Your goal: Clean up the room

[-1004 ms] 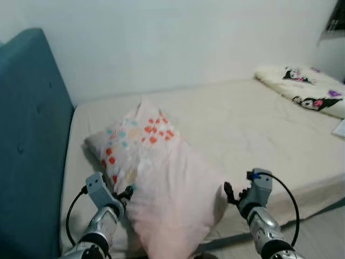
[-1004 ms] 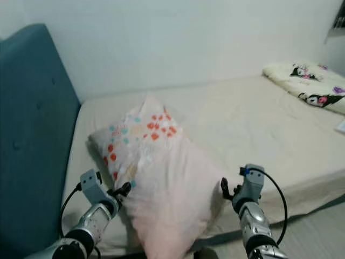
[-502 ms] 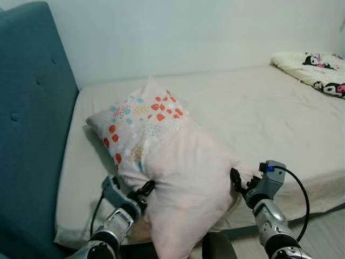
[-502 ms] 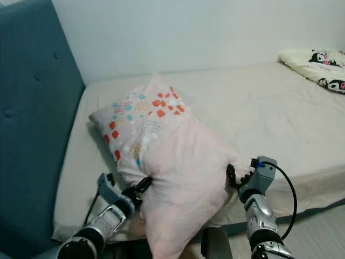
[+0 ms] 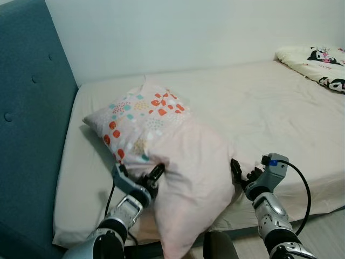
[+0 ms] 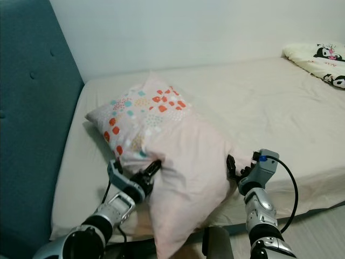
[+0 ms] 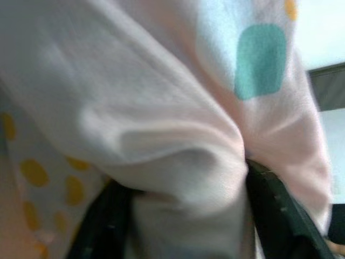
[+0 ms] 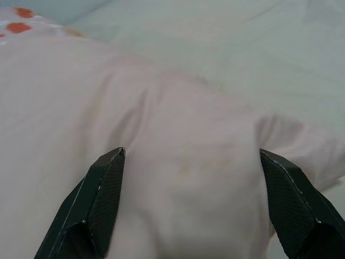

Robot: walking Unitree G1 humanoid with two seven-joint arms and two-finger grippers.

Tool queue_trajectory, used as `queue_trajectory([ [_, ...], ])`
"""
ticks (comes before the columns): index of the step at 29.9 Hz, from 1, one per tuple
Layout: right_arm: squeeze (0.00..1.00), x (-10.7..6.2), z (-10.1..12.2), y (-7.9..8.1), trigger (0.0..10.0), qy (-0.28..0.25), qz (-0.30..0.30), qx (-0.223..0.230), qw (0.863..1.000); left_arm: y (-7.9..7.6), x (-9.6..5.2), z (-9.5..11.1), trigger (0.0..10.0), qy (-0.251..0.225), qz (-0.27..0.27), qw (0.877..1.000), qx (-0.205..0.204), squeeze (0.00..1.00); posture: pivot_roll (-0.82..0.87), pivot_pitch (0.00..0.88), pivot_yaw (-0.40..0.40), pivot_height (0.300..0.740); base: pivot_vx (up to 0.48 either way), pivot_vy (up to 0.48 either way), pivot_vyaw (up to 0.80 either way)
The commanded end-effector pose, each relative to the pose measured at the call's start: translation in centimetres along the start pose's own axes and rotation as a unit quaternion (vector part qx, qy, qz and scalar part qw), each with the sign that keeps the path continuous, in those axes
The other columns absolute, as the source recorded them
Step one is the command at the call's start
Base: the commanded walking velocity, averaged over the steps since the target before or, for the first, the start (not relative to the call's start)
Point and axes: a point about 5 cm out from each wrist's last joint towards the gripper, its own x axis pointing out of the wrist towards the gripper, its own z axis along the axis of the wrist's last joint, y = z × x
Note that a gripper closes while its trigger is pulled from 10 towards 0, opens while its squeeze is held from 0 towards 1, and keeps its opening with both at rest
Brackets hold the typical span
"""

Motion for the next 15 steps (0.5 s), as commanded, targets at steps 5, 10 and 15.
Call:
queue_trajectory([
  [5, 0.00, -0.1, -0.9, 0.5, 10.0, 0.019, 0.005, 0.006, 1.000, -0.9, 0.5, -1.6, 0.0, 0.039, -0.034, 0.999, 0.002, 0.00, -0.05, 0.025, 0.034, 0.540, 0.000, 0.000, 0.00],
  [10, 0.00, -0.1, -0.8, 0.4, 10.0, 0.017, 0.003, 0.008, 1.000, -0.6, 0.3, -2.4, 0.0, 0.058, -0.026, 0.998, 0.018, 0.00, -0.05, 0.035, 0.042, 0.540, 0.000, 0.000, 0.00],
  [15, 0.00, -0.1, -0.9, 0.4, 10.0, 0.020, 0.001, 0.007, 1.000, -2.3, 1.6, -1.7, 0.0, 0.054, -0.025, 0.995, 0.084, 0.00, -0.05, 0.035, 0.039, 0.540, 0.000, 0.000, 0.00],
])
